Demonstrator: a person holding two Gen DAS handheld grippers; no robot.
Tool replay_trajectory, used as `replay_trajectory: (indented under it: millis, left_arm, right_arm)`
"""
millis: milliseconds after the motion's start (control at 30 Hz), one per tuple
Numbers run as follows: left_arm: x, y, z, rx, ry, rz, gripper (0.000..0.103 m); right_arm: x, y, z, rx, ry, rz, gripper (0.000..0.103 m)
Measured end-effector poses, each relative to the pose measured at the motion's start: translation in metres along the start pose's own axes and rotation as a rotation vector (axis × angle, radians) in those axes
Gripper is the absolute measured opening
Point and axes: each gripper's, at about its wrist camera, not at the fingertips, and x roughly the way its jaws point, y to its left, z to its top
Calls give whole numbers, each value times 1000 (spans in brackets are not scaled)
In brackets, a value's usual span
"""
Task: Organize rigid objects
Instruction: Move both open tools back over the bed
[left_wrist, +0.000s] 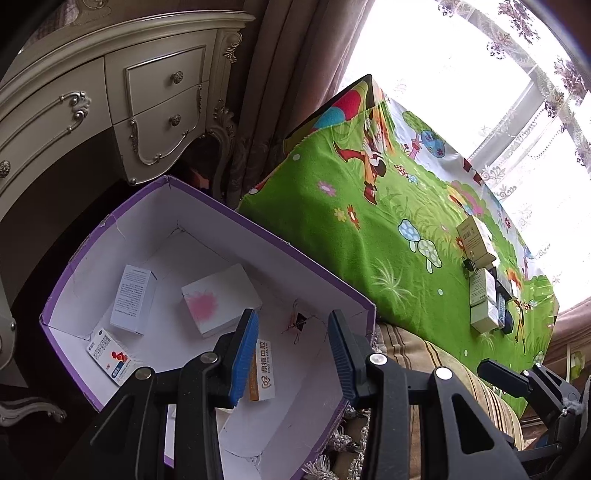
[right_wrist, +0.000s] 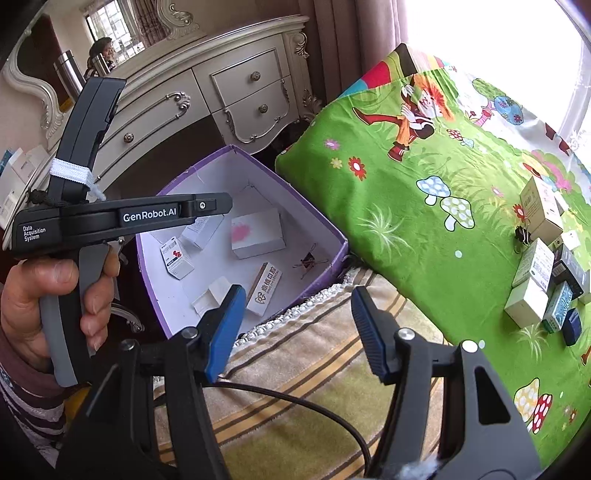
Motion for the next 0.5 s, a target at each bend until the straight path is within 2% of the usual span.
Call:
replay_trajectory:
  millis: [500]
  left_arm:
    - [25,-69,4,118,60,-21,42]
  right_arm:
    - [-36,-85,-23,182,-59,-86,63]
